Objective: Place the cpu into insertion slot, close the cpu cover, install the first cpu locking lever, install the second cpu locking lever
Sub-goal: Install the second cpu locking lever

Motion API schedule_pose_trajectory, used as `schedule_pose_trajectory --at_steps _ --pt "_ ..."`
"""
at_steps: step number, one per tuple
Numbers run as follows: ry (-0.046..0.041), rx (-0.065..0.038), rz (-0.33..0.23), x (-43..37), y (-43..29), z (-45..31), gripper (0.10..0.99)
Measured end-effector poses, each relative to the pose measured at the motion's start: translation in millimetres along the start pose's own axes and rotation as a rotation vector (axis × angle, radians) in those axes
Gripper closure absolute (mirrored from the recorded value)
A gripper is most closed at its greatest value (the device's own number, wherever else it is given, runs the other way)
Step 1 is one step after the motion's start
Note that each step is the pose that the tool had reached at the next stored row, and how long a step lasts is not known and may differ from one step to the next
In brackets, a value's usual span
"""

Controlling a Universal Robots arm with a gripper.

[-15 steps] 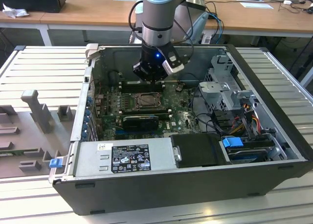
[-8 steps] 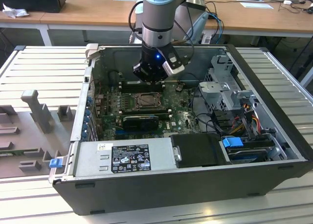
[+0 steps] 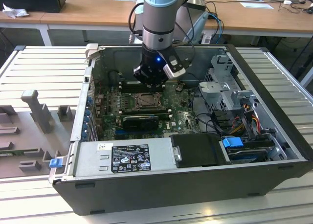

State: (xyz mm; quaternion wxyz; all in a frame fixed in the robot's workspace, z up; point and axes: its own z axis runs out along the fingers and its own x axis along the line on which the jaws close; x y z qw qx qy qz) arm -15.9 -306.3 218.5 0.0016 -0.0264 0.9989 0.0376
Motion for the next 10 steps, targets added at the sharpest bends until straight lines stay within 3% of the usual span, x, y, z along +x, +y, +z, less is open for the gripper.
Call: schedule_pose_trajectory --at_steps 6,7,9,10 --pt "0.0 0.0 0.0 0.7 -7.9 -0.7 0.98" --pt "0.0001 0.0 0.0 0.8 -8.5 -2.6 0.98" --pt "-0.0001 0.0 0.0 0.8 -7.8 -15.4 0.98" --pt "-0.0002 0.0 0.0 0.8 -8.6 -16.3 0.98"
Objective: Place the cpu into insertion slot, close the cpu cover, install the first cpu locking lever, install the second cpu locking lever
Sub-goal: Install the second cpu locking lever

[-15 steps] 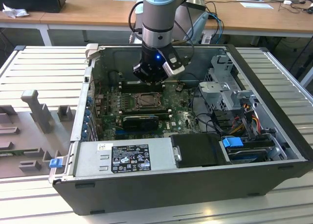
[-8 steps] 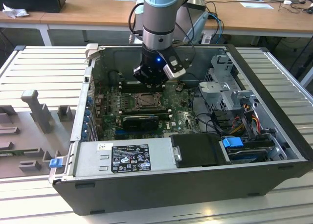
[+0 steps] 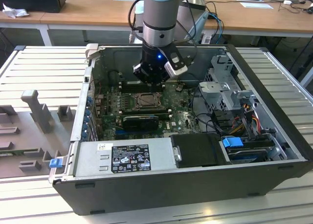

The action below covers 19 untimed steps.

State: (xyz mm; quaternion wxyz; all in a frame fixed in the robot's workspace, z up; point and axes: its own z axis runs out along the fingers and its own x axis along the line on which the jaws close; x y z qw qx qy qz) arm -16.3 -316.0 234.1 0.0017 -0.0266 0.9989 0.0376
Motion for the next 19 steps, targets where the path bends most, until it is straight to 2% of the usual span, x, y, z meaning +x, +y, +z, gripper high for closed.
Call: schedule_pose_trajectory --at_steps 3,5,8,12,14,15,17,18,19 --pt "0.0002 0.0 0.0 1.0 -5.8 -0.6 0.98" --pt "0.0002 0.0 0.0 1.7 -16.5 -1.2 0.98" --pt "0.0003 0.0 0.0 2.3 -28.0 -2.0 0.98" --pt "0.0017 -0.001 0.0 2.7 -35.7 -4.4 0.98" --pt "0.0018 -0.001 0.0 3.4 -48.1 -5.3 0.98" --pt "0.0013 -0.006 0.0 3.7 -52.1 -5.5 0.98" --pt "0.0 -0.047 0.0 4.3 -54.8 -5.8 0.98" --pt "-0.0007 -0.064 0.0 5.2 -55.7 -5.7 0.98" --pt "-0.0008 -0.068 0.0 6.2 -56.4 -5.5 0.98"
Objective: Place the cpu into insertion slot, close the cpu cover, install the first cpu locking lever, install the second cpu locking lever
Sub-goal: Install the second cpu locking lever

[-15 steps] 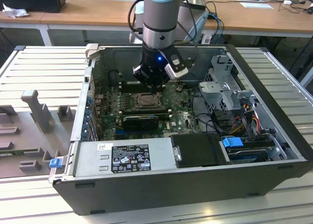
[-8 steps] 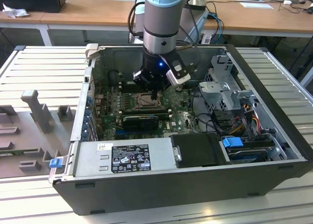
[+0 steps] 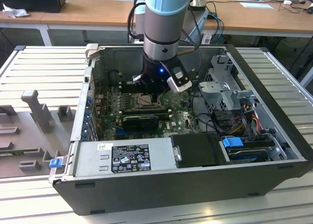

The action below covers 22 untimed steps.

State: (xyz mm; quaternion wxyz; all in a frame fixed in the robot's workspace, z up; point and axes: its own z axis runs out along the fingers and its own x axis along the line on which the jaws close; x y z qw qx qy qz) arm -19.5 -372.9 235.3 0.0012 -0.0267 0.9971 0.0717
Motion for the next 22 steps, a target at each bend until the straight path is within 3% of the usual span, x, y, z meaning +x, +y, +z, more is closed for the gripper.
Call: schedule_pose_trajectory --at_steps 3,5,11,14,22 --pt "0.0001 -0.001 -0.001 8.6 -4.6 0.1 0.98" --pt "0.0002 -0.001 -0.002 18.5 -4.7 0.3 0.98" --pt "0.0001 -0.004 -0.002 27.4 -7.5 0.3 0.98" --pt "-0.0004 -0.013 -0.002 36.7 -10.7 0.2 0.98" --pt "-0.0004 -0.023 -0.005 39.8 -12.8 12.9 0.98"
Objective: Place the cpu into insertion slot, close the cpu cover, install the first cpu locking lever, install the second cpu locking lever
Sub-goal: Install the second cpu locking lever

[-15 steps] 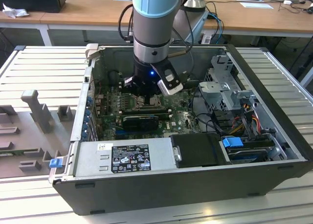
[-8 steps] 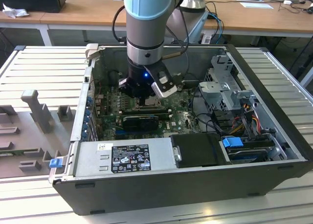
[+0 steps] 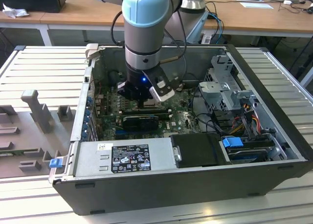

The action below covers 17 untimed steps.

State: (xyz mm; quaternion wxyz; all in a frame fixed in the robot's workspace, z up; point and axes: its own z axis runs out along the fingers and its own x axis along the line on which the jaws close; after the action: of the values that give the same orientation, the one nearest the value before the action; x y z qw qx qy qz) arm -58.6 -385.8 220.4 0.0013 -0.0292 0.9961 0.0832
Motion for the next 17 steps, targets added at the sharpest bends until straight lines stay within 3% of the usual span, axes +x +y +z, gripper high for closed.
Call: schedule_pose_trajectory --at_steps 3,6,8,17 --pt "-0.0006 -0.013 -0.001 3.6 -1.3 2.1 0.98" --pt "-0.0009 -0.041 -0.01 8.3 -4.6 3.7 0.98" --pt "0.0006 -0.05 -0.022 8.5 -4.8 5.0 0.98" --pt "0.0016 -0.051 -0.028 8.7 -5.2 5.6 0.98"
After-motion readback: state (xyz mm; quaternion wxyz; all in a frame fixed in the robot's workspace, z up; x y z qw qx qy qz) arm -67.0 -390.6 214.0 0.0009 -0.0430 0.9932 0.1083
